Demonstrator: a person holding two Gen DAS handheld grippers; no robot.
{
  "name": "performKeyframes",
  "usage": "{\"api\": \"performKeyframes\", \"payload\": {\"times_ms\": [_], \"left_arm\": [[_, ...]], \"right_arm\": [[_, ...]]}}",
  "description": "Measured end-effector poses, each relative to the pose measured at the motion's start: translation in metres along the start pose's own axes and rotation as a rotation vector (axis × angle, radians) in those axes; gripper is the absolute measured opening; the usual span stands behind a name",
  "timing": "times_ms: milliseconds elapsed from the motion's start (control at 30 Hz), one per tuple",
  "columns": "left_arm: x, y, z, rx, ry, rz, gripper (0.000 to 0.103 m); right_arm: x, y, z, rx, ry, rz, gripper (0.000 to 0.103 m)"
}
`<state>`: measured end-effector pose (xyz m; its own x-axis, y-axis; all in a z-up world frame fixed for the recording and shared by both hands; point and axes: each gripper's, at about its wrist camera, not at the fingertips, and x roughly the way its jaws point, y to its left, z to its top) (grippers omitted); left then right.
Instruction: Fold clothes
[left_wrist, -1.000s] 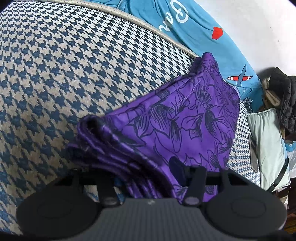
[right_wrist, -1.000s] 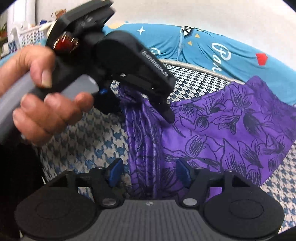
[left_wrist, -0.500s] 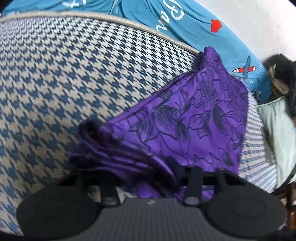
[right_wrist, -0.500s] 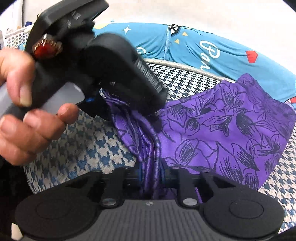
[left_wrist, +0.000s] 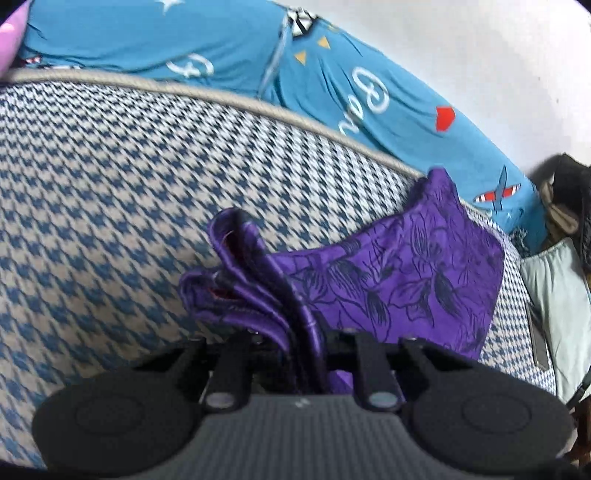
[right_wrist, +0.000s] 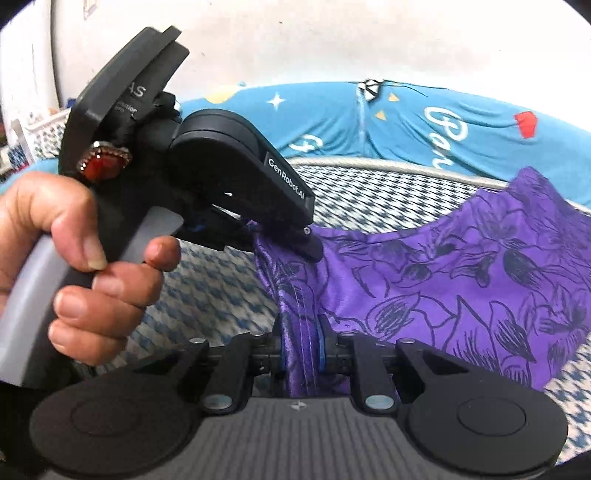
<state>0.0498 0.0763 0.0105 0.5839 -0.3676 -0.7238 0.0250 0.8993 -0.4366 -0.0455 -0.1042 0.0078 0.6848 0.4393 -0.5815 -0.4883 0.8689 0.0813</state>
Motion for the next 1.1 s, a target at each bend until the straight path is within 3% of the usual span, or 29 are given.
{"api": "performKeyframes", "payload": {"times_ms": [233, 433, 533, 633, 767, 867, 967, 1033, 1100], "left_arm": [[-0.022, 0.042, 0.027, -0.059, -0.045, 0.002, 0.015], [-0.034, 0.077, 0.040, -0.109, -0.077, 0.019, 0.015], [-0.040, 0.090, 0.045, -0.120, -0.111, 0.051, 0.015], [-0.044, 0.106, 0.048, -0.168, -0.122, 0.057, 0.015], [-0.048, 0.118, 0.048, -0.207, -0.126, 0.052, 0.015], [-0.047, 0.122, 0.043, -0.215, -0.102, 0.037, 0.020], [-0.042, 0.126, 0.036, -0.226, -0.058, 0.012, 0.030], [-0.039, 0.126, 0.033, -0.229, -0.037, -0.001, 0.038], [-0.036, 0.124, 0.030, -0.230, -0.024, -0.012, 0.040]], "right_arm": [[0.025, 0.026, 0.020, 0.016, -0.017, 0.085, 0.012], [0.057, 0.036, 0.029, 0.076, 0.021, 0.117, 0.012], [0.072, 0.037, 0.030, 0.099, 0.045, 0.158, 0.006], [0.084, 0.054, 0.032, 0.040, 0.052, 0.157, 0.007], [0.088, 0.052, 0.026, 0.013, 0.086, 0.156, 0.019], [0.080, 0.047, 0.018, 0.015, 0.112, 0.162, 0.037], [0.068, 0.051, 0.011, -0.073, 0.117, 0.122, 0.055], [0.060, 0.050, 0.004, -0.110, 0.126, 0.119, 0.057], [0.054, 0.048, -0.003, -0.138, 0.137, 0.131, 0.057]]}}
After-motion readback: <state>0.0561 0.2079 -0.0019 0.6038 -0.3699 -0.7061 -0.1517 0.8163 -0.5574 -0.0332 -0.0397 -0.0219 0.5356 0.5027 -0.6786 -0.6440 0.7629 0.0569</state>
